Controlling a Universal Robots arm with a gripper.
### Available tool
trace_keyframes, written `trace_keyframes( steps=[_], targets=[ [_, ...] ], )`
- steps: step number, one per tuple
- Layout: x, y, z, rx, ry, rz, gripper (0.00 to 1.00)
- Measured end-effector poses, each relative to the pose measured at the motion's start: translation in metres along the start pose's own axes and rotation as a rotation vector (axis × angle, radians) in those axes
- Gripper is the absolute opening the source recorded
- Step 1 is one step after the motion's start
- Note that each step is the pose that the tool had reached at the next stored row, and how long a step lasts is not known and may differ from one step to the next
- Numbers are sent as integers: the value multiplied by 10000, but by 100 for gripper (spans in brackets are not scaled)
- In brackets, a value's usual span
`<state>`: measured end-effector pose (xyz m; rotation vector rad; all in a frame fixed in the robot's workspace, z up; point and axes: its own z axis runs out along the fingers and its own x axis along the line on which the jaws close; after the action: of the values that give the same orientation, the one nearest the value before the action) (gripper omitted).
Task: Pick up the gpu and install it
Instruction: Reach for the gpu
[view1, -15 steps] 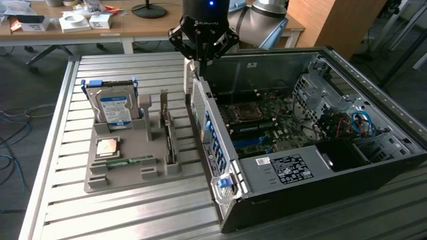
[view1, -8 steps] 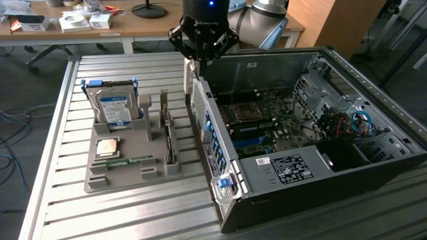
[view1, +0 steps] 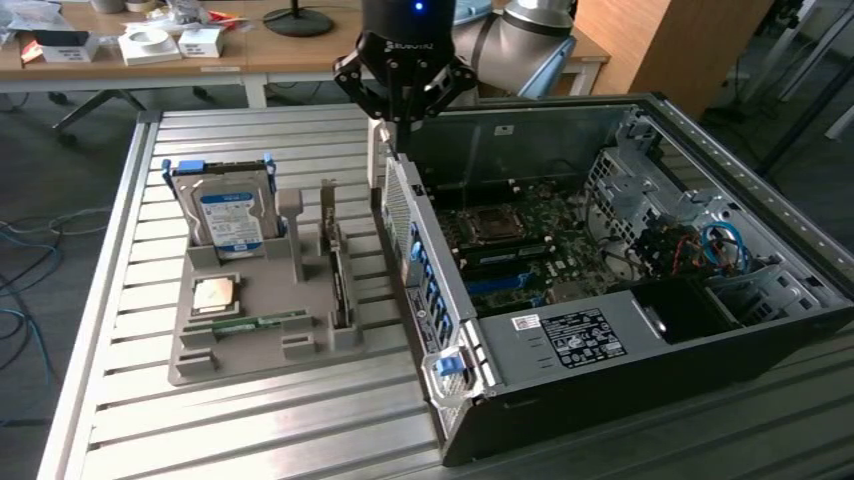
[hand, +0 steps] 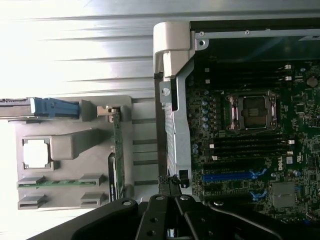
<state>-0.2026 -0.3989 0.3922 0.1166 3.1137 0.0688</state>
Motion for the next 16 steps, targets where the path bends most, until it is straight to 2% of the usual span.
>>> trace_keyframes(
  steps=[16],
  targets=[
    [53, -4, -1, 0, 0, -1, 11]
  ],
)
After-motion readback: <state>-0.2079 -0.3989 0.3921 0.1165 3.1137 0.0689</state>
